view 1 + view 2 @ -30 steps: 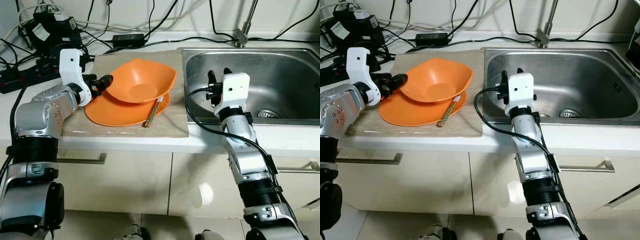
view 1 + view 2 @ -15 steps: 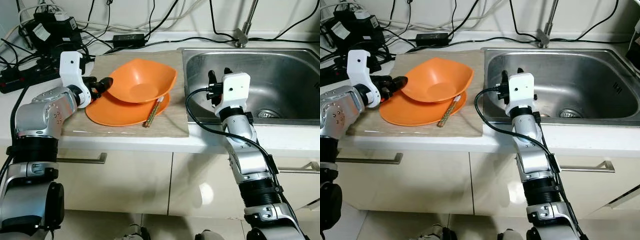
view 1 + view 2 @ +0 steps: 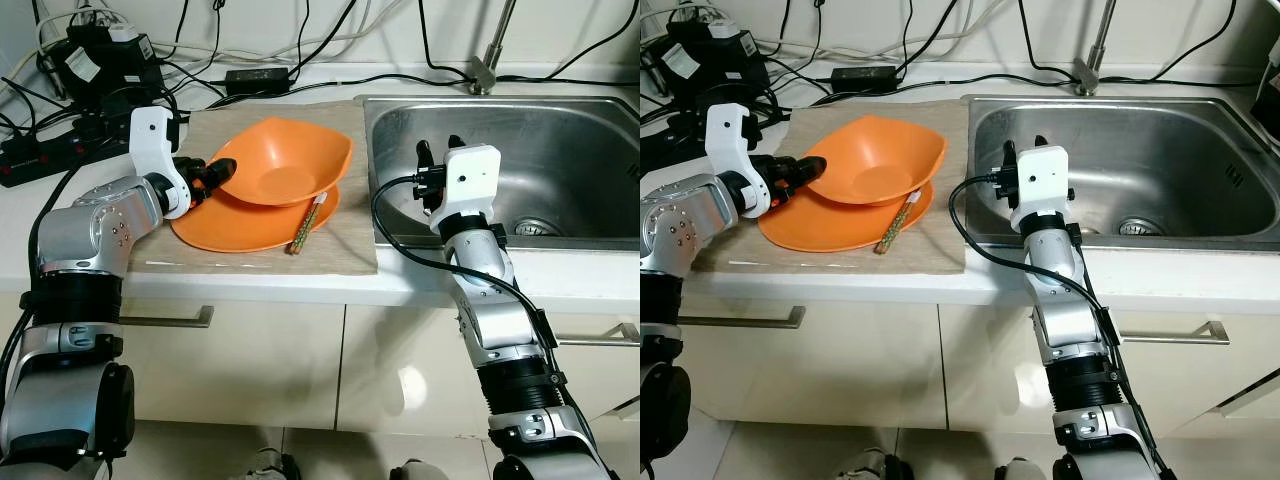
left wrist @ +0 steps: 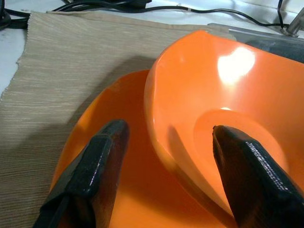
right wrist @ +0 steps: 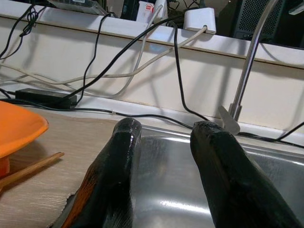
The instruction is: Kitchen organization
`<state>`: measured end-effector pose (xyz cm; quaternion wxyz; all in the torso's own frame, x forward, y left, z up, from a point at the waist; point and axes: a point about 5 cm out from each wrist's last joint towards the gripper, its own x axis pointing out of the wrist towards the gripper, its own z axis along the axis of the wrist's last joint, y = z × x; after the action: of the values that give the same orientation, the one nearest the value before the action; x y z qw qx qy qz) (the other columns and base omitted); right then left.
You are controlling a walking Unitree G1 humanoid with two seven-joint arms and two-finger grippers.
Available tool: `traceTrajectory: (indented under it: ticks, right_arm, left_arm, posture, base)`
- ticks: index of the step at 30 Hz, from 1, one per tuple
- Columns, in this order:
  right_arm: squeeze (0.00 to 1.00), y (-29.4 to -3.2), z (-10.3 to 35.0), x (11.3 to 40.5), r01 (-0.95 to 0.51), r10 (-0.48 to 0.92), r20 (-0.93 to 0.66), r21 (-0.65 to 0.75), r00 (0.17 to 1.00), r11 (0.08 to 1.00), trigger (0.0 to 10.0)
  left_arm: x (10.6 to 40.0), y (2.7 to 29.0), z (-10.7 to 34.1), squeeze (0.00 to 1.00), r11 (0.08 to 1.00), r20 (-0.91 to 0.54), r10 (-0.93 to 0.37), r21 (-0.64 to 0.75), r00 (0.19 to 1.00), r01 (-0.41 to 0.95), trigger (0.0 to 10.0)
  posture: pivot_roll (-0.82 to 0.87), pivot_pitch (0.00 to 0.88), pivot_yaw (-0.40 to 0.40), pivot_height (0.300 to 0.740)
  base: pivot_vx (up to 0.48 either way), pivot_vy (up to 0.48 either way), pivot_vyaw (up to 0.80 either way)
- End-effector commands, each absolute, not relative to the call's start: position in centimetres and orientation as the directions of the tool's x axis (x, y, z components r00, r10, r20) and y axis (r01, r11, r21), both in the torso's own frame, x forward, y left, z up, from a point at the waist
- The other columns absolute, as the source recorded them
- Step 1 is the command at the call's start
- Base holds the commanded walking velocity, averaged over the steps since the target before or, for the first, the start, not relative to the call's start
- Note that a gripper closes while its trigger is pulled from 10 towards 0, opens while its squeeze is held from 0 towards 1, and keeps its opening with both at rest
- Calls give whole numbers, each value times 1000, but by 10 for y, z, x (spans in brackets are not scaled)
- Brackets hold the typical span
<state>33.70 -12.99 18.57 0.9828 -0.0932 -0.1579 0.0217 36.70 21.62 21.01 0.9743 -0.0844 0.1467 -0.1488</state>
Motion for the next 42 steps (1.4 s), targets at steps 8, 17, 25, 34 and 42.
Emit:
traceTrajectory:
  ticks: [8, 17, 25, 34, 42]
  right_arm:
    - [0, -130, 190, 336, -13, 72, 321, -183, 944, 983, 10000]
    - [0, -129, 189, 336, -12, 69, 319, -180, 945, 984, 10000]
    - [0, -129, 189, 336, -11, 69, 318, -180, 946, 984, 10000]
    - [0, -129, 189, 336, -10, 67, 315, -179, 947, 984, 10000]
    - [0, -129, 188, 336, -8, 65, 314, -178, 947, 984, 10000]
  left_arm:
    - [366, 216, 211, 0, 947, -264, -315, -149, 912, 284, 0]
    - [365, 214, 212, 0, 938, -255, -344, -132, 904, 320, 0]
    - [365, 214, 214, 0, 936, -243, -351, -112, 904, 334, 0]
    - [367, 216, 218, 0, 944, -220, -331, -96, 918, 317, 0]
    - [369, 217, 223, 0, 948, -196, -317, -79, 928, 308, 0]
  posture:
    - [-95, 0, 59, 707]
    - [-94, 0, 62, 707]
    - [-94, 0, 60, 707]
    - [-93, 0, 63, 707]
    - [-94, 0, 66, 707]
  base:
    - [0, 0, 0]
    - [0, 0, 0]
    - [0, 0, 0]
    - [0, 0, 0]
    - [0, 0, 0]
